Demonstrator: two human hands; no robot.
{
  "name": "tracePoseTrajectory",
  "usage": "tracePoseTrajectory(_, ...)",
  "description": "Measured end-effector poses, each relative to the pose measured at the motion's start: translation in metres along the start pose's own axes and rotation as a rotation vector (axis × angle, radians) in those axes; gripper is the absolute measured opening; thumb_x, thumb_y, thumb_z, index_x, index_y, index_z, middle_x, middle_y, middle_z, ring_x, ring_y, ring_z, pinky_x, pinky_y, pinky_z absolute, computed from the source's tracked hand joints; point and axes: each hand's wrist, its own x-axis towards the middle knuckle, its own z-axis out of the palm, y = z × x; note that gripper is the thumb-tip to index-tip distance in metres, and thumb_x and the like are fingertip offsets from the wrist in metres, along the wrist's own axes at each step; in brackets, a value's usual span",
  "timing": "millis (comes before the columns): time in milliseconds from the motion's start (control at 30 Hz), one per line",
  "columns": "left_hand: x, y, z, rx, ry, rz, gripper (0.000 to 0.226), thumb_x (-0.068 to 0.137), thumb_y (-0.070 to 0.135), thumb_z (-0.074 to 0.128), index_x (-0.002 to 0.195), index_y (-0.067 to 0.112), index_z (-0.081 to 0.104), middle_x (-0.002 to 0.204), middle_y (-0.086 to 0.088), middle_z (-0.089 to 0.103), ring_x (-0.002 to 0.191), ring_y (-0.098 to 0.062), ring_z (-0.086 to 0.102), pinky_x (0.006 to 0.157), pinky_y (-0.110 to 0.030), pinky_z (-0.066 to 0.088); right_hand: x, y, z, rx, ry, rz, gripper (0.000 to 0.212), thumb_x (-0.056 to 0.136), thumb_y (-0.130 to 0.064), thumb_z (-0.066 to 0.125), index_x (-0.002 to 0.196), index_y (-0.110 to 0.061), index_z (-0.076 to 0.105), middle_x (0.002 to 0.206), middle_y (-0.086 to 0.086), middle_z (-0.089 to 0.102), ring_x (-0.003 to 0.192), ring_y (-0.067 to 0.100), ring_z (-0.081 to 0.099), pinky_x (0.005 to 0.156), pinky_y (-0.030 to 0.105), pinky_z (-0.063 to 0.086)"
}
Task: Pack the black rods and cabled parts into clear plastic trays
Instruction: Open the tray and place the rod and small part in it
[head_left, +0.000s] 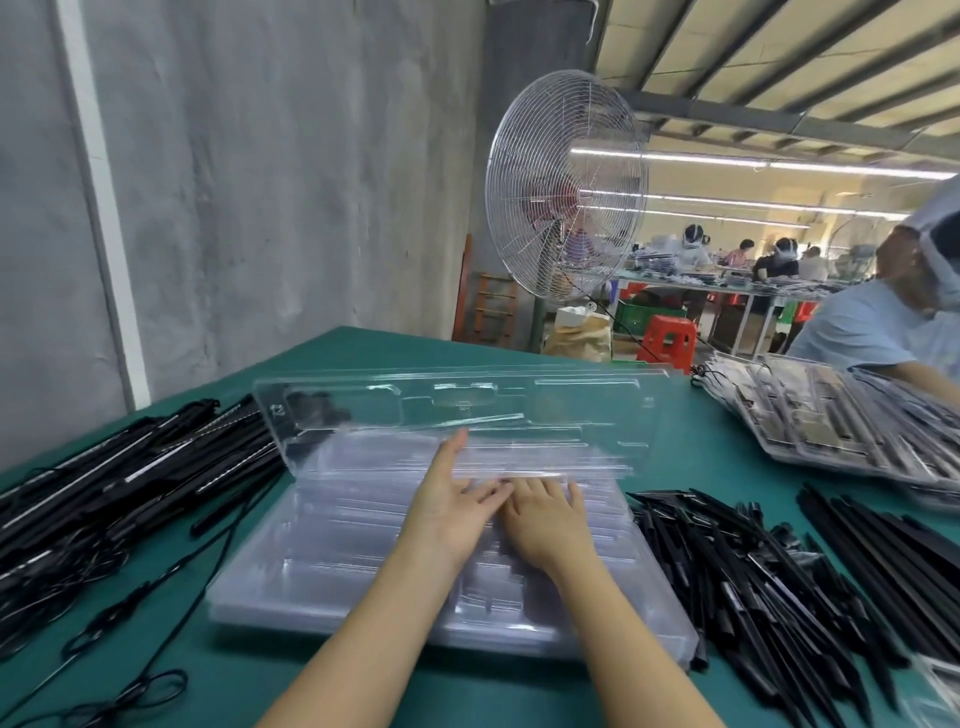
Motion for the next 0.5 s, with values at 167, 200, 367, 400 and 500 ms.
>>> tracePoseTrajectory(167, 0.013, -0.002, 0.013, 0.057, 0.166, 0.096, 0.054, 0.087, 0.023, 0.066, 0.135, 0.013, 0.043, 0.138, -0.021, 0.034, 0.127, -0.036, 0.041, 0.086, -0.041, 0.046, 0.001, -0.001, -0.001, 0.080, -0.016, 0.020, 0.046, 0.100, -0.035, 0.019, 0.140, -0.022, 0.036, 0.149, -0.001, 0.035, 0.141, 0.016, 0.020, 0.115, 0.047, -0.001)
tracePoseTrajectory(200, 0.013, -0.002, 0.017, 0.054, 0.201, 0.105, 0.064, 0.085, 0.026, 0.069, 0.138, 0.008, 0.037, 0.142, -0.019, 0.031, 0.125, -0.037, 0.040, 0.089, -0.046, 0.044, 0.001, -0.001, -0.002, 0.074, -0.022, 0.022, 0.046, 0.100, -0.034, 0.019, 0.141, -0.022, 0.035, 0.149, -0.001, 0.034, 0.141, 0.016, 0.020, 0.115, 0.047, -0.001)
tracePoseTrajectory(367, 0.018, 0.008, 0.026, -0.014, 0.313, 0.052, 0.068, 0.084, 0.013, 0.071, 0.140, 0.009, 0.033, 0.150, -0.020, 0.025, 0.123, -0.048, 0.043, 0.085, -0.062, 0.046, -0.003, -0.002, 0.000, 0.067, 0.032, 0.016, 0.046, 0.100, -0.040, 0.019, 0.141, -0.024, 0.033, 0.149, -0.002, 0.036, 0.140, 0.017, 0.023, 0.114, 0.048, -0.001)
tracePoseTrajectory(400, 0.018, 0.011, 0.028, -0.021, 0.316, 0.045, 0.066, 0.085, 0.010, 0.069, 0.140, 0.008, 0.034, 0.150, -0.020, 0.024, 0.122, -0.049, 0.044, 0.080, -0.060, 0.047, -0.004, -0.002, 0.000, 0.076, 0.042, 0.008, 0.048, 0.100, -0.041, 0.018, 0.144, -0.025, 0.029, 0.151, -0.004, 0.031, 0.142, 0.016, 0.019, 0.115, 0.048, -0.003)
tracePoseTrajectory(500, 0.022, 0.022, 0.035, -0.021, 0.278, 0.042, 0.059, 0.089, 0.008, 0.064, 0.140, 0.005, 0.035, 0.152, -0.016, 0.024, 0.124, -0.048, 0.044, 0.088, -0.055, 0.045, -0.004, -0.002, 0.000, 0.092, 0.032, 0.005, 0.053, 0.100, -0.044, 0.016, 0.151, -0.027, 0.011, 0.157, -0.007, 0.016, 0.145, 0.013, 0.007, 0.115, 0.045, -0.005)
